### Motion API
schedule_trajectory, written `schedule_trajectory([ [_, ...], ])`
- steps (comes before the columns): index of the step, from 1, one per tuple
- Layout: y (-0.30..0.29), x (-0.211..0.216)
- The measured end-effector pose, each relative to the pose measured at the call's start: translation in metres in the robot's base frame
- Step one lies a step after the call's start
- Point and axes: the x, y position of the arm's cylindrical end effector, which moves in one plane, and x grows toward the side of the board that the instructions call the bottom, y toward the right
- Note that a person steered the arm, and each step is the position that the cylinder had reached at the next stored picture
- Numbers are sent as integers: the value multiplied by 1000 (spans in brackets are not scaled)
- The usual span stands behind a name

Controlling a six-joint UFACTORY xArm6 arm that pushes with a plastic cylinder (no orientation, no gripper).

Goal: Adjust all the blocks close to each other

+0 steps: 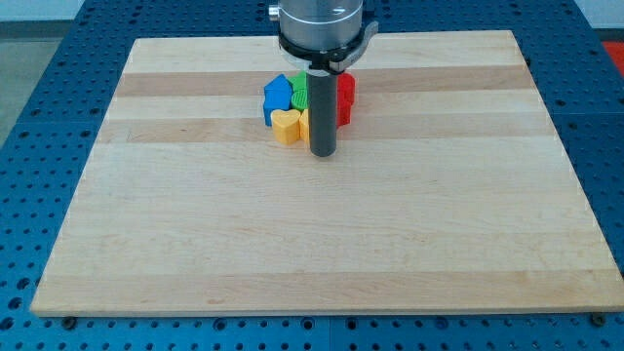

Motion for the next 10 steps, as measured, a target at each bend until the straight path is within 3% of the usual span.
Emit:
schedule_trajectory([
  [2, -23, 15],
  [4, 175, 14],
  [5, 193, -50],
  [6, 169, -112],
  [7, 119, -133],
  [8, 77, -131],
  [10, 54, -128],
])
